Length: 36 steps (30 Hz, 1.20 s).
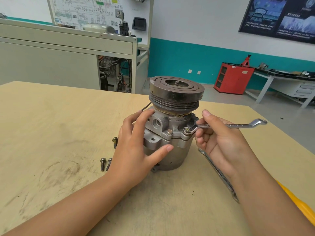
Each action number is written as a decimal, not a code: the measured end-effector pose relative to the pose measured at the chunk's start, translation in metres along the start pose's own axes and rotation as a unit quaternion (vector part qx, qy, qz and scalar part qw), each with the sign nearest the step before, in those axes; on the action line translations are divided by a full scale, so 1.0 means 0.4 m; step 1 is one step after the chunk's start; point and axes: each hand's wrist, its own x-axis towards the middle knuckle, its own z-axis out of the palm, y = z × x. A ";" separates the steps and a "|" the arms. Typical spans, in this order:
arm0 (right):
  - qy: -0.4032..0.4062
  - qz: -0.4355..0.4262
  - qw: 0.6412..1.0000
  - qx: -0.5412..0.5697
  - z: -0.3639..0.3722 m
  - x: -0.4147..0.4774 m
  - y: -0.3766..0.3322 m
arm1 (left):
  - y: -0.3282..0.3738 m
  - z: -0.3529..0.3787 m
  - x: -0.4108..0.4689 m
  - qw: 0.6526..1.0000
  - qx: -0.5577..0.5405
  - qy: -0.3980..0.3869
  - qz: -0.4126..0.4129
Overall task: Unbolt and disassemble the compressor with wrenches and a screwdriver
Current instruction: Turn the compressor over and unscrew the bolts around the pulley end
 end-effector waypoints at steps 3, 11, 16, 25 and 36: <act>-0.004 0.015 0.999 0.046 0.002 0.013 0.001 | -0.001 0.000 0.001 1.000 0.003 0.001 0.003; 0.069 -0.204 0.975 -0.047 0.000 -0.036 -0.014 | -0.003 0.000 0.001 1.000 0.006 -0.005 -0.001; 0.082 -0.307 0.934 -0.162 0.032 -0.069 0.014 | -0.003 0.002 0.002 1.000 0.012 -0.002 0.000; 0.105 -0.316 0.919 -0.211 0.033 -0.066 0.063 | -0.002 0.000 0.001 1.000 0.008 0.000 0.002; 0.040 -0.018 0.999 0.000 0.005 0.002 0.012 | -0.007 0.004 0.003 1.000 0.013 0.001 -0.003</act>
